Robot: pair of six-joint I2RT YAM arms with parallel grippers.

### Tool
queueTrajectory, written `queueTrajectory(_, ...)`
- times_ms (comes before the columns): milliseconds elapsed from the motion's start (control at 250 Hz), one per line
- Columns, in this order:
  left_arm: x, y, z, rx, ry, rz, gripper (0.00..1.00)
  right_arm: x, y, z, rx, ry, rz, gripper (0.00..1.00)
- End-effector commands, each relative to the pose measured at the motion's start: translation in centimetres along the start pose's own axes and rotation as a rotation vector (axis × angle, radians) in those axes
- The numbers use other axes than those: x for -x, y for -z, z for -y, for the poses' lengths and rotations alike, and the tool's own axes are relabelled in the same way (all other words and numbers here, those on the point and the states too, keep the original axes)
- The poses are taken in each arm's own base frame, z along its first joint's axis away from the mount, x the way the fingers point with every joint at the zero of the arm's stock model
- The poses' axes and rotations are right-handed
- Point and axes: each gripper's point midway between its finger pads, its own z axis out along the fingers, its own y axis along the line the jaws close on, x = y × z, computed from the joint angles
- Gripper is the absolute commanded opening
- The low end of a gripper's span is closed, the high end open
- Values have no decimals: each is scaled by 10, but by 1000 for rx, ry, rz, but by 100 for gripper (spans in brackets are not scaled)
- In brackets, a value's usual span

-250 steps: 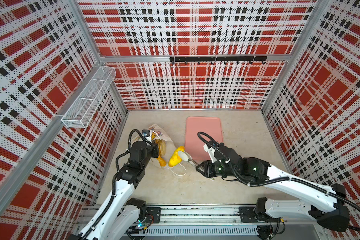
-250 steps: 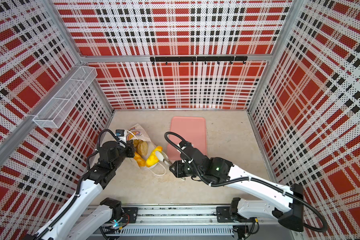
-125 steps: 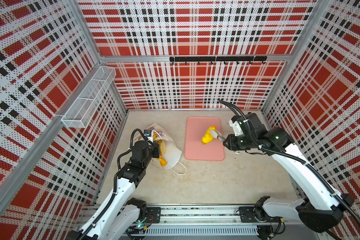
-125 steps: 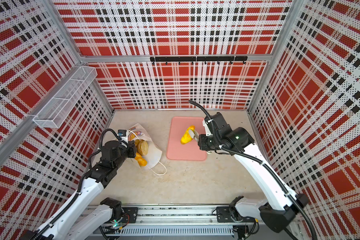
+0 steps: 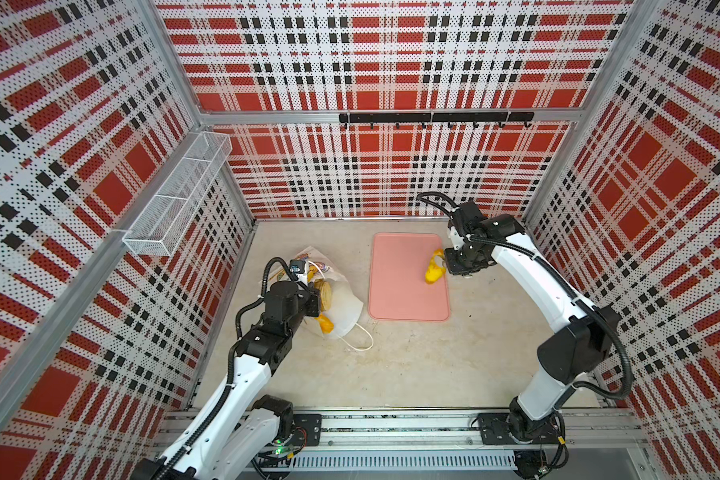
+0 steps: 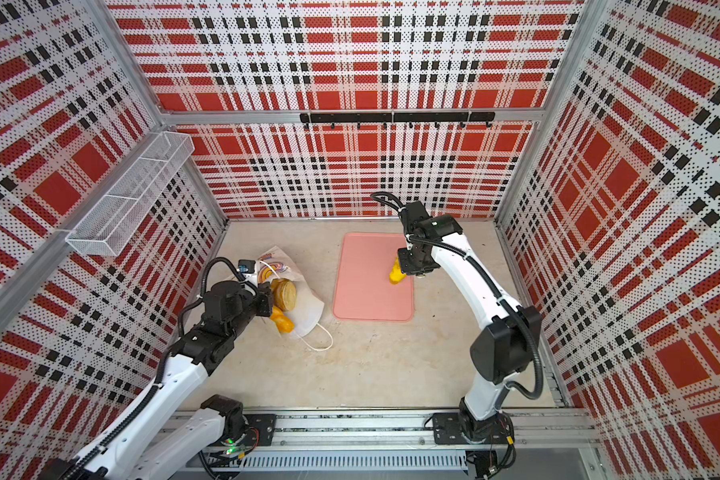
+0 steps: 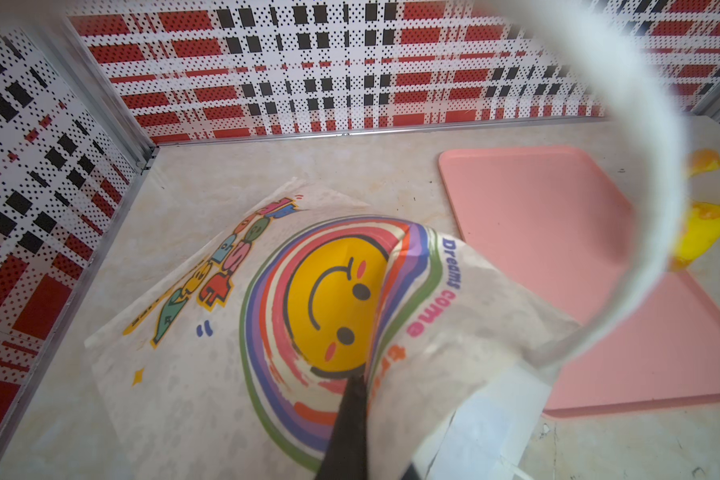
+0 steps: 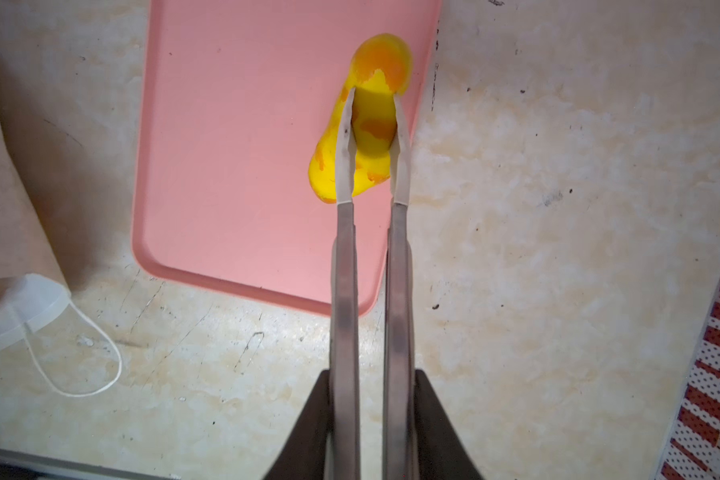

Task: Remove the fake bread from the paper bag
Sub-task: 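Pull the bread out with the tongs and lower it onto the pink tray, then open the right gripper, releasing the tongs and bread onto the tray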

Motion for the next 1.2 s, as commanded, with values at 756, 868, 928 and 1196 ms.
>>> queueTrajectory(756, 8, 5, 2, -2, -17, 7, 0, 90, -57, 10, -45, -23, 90, 22)
queueTrajectory(868, 8, 5, 2, -4, -21, 8, 0, 89, -64, 9, -15, -39, 86, 30)
queueTrajectory(928, 8, 5, 3, -5, -22, 8, 0, 89, -67, 9, 10, -57, 85, 35)
queueTrajectory(1196, 8, 6, 3, -5, -27, 10, 0, 89, -71, 16, 19, -102, 85, 50)
